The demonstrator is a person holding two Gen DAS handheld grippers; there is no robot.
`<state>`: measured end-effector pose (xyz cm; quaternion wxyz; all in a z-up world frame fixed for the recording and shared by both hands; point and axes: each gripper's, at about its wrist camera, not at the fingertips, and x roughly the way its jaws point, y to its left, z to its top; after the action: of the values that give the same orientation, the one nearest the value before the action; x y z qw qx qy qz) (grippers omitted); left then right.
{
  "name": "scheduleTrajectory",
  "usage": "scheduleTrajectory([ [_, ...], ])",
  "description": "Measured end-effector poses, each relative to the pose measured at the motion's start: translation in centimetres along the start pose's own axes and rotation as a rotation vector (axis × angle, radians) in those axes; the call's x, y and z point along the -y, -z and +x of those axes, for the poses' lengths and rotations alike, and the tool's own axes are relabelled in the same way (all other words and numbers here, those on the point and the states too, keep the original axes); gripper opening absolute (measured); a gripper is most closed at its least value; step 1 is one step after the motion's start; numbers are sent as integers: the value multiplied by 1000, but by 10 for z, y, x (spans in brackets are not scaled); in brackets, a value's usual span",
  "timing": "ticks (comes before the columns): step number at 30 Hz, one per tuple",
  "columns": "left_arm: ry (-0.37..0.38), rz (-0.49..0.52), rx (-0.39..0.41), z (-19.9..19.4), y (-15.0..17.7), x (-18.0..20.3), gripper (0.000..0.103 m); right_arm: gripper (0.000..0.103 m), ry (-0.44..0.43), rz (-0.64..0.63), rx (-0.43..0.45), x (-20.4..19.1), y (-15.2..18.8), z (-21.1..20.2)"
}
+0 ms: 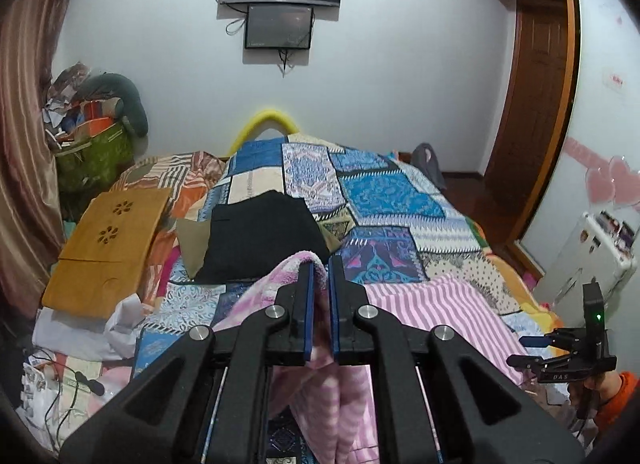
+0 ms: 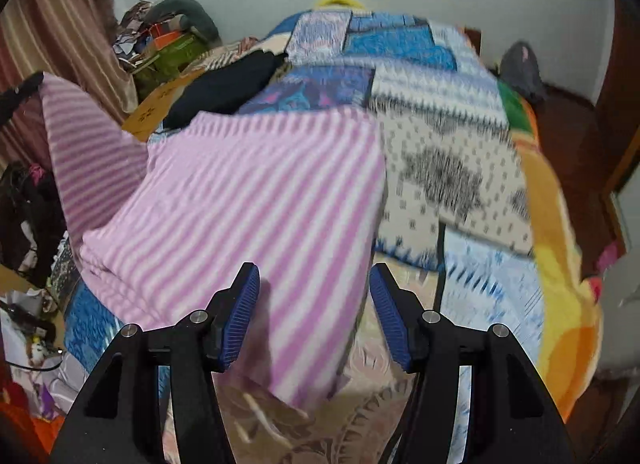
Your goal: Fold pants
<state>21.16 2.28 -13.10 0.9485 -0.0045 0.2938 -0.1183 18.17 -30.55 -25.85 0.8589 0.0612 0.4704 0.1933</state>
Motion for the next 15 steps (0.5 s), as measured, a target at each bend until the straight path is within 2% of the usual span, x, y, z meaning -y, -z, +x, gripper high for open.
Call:
scheduleTrajectory([
  [4, 7, -23, -55, 13, 5, 5, 4, 54, -40, 18, 25, 6, 5, -1],
  [7, 17, 3, -54, 15, 5, 17, 1, 54, -57, 28, 29, 9, 4, 1],
  [12, 78, 110, 20, 4, -11, 60, 1, 54, -78, 40, 45, 8, 8, 2],
  [15, 89, 144, 34, 1, -17, 79, 1, 55, -86, 48, 49, 10, 9, 2],
])
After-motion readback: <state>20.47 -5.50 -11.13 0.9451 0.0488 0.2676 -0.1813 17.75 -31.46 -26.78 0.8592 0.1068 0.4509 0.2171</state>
